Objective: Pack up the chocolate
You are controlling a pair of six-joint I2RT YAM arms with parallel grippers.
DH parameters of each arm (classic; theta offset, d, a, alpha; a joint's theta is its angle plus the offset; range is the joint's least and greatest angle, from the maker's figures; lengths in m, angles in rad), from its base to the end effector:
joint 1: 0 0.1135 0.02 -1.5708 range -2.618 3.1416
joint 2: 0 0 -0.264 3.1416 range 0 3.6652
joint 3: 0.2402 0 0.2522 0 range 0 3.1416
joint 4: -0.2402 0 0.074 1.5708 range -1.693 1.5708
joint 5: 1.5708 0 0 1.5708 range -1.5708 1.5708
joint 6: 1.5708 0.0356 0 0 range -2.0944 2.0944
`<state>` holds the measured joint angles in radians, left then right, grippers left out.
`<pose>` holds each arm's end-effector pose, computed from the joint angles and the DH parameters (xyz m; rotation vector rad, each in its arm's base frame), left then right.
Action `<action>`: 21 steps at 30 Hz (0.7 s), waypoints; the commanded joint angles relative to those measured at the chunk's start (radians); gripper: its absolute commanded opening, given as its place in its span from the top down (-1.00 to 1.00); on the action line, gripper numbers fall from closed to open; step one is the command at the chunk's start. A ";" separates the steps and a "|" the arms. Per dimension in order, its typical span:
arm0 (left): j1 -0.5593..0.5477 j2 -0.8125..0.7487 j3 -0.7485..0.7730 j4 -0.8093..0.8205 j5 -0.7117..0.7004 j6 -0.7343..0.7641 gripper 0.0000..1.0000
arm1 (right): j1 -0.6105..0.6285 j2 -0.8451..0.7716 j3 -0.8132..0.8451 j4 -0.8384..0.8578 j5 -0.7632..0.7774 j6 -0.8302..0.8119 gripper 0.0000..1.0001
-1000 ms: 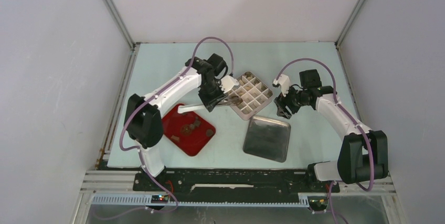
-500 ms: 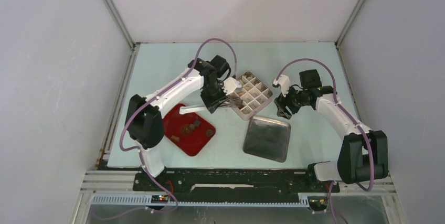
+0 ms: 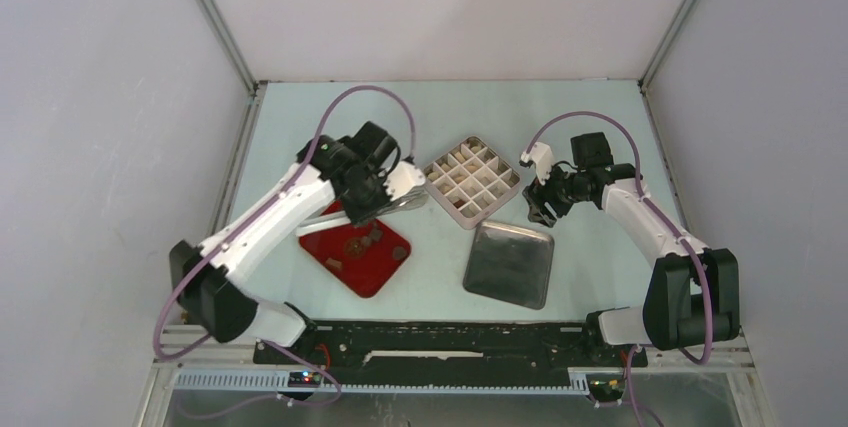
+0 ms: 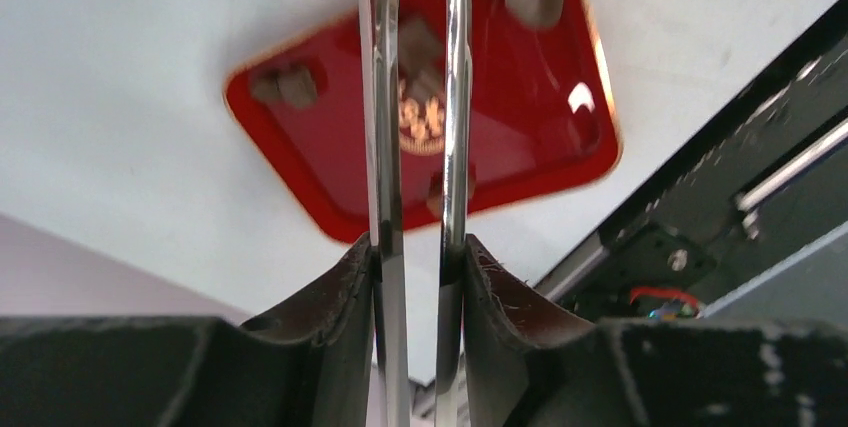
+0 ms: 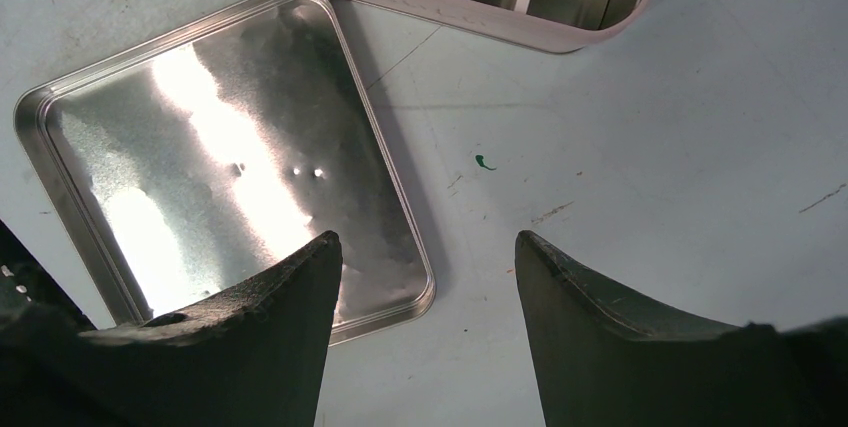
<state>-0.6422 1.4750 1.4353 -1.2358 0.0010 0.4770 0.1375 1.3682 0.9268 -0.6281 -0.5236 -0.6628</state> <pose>0.2192 -0.1640 0.3217 1.5116 2.4128 -0.0364 0.2594 0.0539 0.2298 -1.1265 2.2252 0.4784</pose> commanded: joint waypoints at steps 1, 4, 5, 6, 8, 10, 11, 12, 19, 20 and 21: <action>0.041 -0.130 -0.162 -0.074 -0.136 0.059 0.27 | 0.007 0.009 0.024 -0.005 -0.012 -0.014 -0.34; 0.102 -0.192 -0.252 -0.100 -0.160 0.074 0.22 | 0.021 0.018 0.024 -0.005 -0.004 -0.018 -0.34; 0.123 -0.205 -0.275 -0.101 -0.162 0.076 0.20 | 0.027 0.020 0.024 -0.005 -0.001 -0.020 -0.34; 0.140 -0.217 -0.294 -0.099 -0.163 0.076 0.19 | 0.030 0.023 0.024 -0.005 0.003 -0.021 -0.34; 0.161 -0.240 -0.328 -0.072 -0.176 0.076 0.17 | 0.040 0.027 0.024 -0.006 0.010 -0.022 -0.34; 0.169 -0.255 -0.362 -0.038 -0.191 0.076 0.13 | 0.046 0.030 0.024 -0.004 0.013 -0.022 -0.34; 0.171 -0.255 -0.373 -0.030 -0.194 0.074 0.12 | 0.048 0.031 0.024 -0.004 0.014 -0.021 -0.34; 0.174 -0.250 -0.379 -0.023 -0.194 0.072 0.12 | 0.050 0.032 0.024 -0.006 0.015 -0.021 -0.34; 0.191 -0.218 -0.418 -0.008 -0.184 0.075 0.09 | 0.053 0.031 0.024 -0.005 0.021 -0.018 -0.34; 0.194 -0.214 -0.422 -0.008 -0.185 0.076 0.09 | 0.052 0.031 0.024 -0.005 0.020 -0.018 -0.34; 0.196 -0.209 -0.426 -0.009 -0.182 0.077 0.08 | 0.052 0.032 0.024 -0.006 0.022 -0.018 -0.34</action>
<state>-0.4595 1.2591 1.0309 -1.2659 -0.1665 0.5327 0.1860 1.3937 0.9268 -0.6304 -0.5140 -0.6666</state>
